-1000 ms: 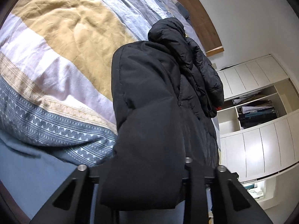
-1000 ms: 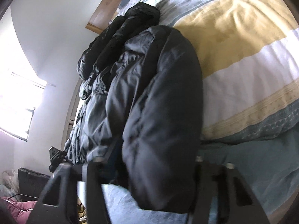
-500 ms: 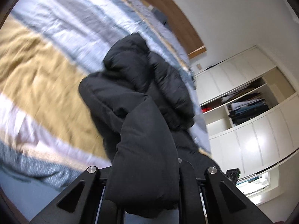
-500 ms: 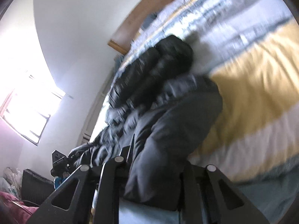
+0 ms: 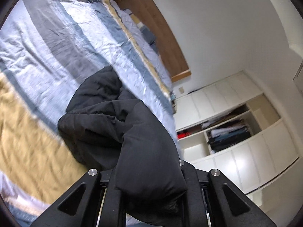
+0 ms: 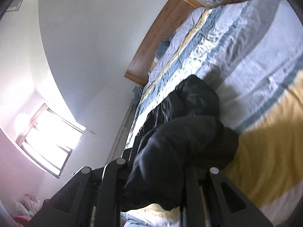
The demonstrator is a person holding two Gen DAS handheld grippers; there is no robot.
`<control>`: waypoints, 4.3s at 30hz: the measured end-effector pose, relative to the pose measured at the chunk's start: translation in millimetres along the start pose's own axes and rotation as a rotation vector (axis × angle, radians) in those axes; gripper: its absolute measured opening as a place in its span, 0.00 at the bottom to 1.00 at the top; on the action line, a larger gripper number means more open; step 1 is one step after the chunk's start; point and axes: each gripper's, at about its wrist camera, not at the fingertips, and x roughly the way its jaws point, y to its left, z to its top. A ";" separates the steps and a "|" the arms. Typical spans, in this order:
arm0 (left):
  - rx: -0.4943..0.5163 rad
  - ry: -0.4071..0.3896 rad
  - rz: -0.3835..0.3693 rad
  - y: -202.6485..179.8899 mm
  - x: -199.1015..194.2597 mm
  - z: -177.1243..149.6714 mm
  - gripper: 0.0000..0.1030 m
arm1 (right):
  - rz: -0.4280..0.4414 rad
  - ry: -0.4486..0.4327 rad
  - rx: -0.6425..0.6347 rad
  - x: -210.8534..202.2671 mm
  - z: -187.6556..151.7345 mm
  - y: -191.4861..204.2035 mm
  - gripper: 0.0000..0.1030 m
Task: Fold large clothes
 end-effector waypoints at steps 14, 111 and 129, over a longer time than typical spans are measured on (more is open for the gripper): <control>-0.153 -0.103 0.000 8.8 86.0 92.5 0.13 | -0.087 -0.031 -0.094 99.1 107.4 28.5 0.17; 0.580 0.238 0.762 -1.8 472.1 145.8 0.95 | -0.558 0.324 -0.445 510.9 123.9 9.2 0.73; 0.404 0.182 0.964 46.8 391.7 209.3 0.98 | -0.792 0.295 -0.298 409.0 216.0 -86.5 0.73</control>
